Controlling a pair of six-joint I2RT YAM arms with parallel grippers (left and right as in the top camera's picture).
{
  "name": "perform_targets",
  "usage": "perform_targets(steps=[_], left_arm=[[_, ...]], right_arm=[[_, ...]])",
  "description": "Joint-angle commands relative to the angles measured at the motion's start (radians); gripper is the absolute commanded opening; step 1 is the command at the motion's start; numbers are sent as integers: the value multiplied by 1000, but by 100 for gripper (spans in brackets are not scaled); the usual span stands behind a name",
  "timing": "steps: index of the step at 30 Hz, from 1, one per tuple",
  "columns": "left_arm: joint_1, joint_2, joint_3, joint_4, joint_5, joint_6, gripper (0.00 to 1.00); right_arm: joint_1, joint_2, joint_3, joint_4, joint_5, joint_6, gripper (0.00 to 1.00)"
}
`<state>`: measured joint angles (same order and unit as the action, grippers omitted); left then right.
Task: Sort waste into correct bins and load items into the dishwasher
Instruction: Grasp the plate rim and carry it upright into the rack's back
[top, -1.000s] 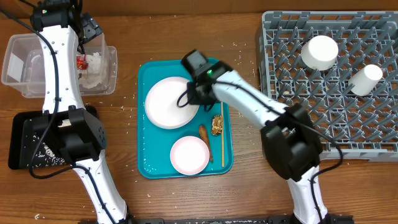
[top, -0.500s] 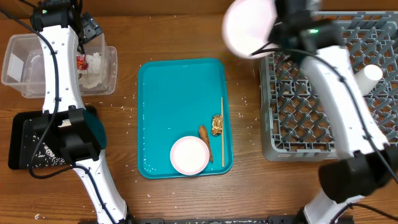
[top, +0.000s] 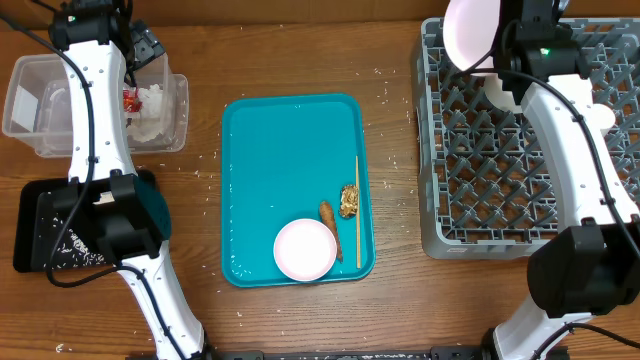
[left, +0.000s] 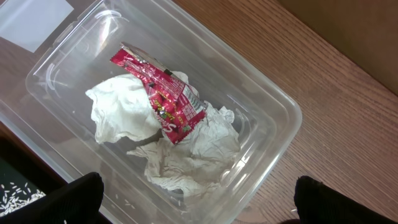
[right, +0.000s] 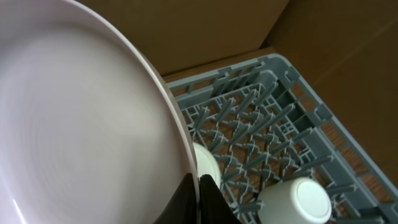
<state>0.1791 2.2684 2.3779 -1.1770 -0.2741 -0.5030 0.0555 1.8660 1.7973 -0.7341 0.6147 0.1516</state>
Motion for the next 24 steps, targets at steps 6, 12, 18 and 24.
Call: perform_targets(steps=[6, 12, 18, 24], left_arm=[[2, -17, 13, 3, -14, -10, 100], [2, -17, 13, 3, -14, -10, 100], [2, -17, 13, 3, -14, -10, 100], [3, -17, 13, 3, -14, -10, 100]], right_arm=[[-17, 37, -117, 141, 188, -211, 4], [-16, 74, -122, 146, 196, -208, 4], [13, 82, -123, 124, 147, -199, 4], [76, 81, -120, 115, 151, -164, 30]])
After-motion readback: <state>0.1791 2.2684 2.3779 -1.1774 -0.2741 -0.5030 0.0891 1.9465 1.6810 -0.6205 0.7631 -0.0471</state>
